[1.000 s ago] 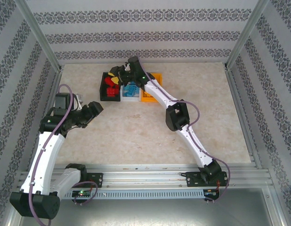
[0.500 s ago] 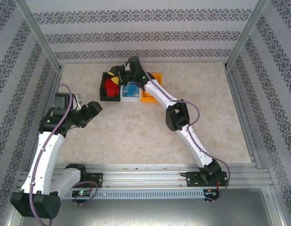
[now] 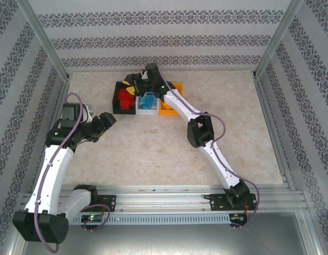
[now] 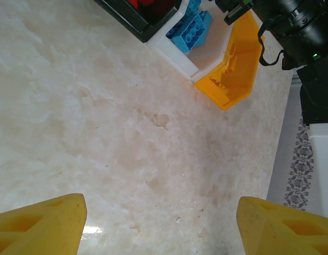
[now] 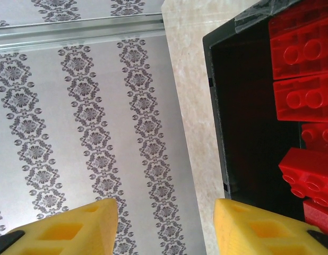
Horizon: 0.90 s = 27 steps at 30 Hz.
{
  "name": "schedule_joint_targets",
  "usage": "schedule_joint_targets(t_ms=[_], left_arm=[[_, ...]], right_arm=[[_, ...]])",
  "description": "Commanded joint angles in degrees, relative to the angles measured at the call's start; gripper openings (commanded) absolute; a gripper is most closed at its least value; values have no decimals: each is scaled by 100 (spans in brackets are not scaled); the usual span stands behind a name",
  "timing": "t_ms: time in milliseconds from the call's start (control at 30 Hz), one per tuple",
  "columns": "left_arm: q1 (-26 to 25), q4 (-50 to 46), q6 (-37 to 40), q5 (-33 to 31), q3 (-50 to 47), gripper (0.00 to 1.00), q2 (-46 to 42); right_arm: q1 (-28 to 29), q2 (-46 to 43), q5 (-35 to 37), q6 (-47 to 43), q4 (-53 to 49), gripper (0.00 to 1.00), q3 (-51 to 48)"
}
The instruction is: Sort the legos into containers by color
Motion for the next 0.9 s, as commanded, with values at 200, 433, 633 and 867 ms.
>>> schedule_joint_targets(t_ms=[200,433,633,867], left_arm=[[84,524,-270,260,121,75,240],[63,798,-476,363,182,75,516],[64,800,-488,342,322,77,712],[64,788,-460,281,579,90,977]], right_arm=[[-175,-895,-349,-625,-443,53,128],[-322,-1561,-554,-1486,-1192,57,-93],[-490,-2069,-608,-2418,-2127,65,-136],[-728,-2562,-521,-3303,-2977,87,-257]])
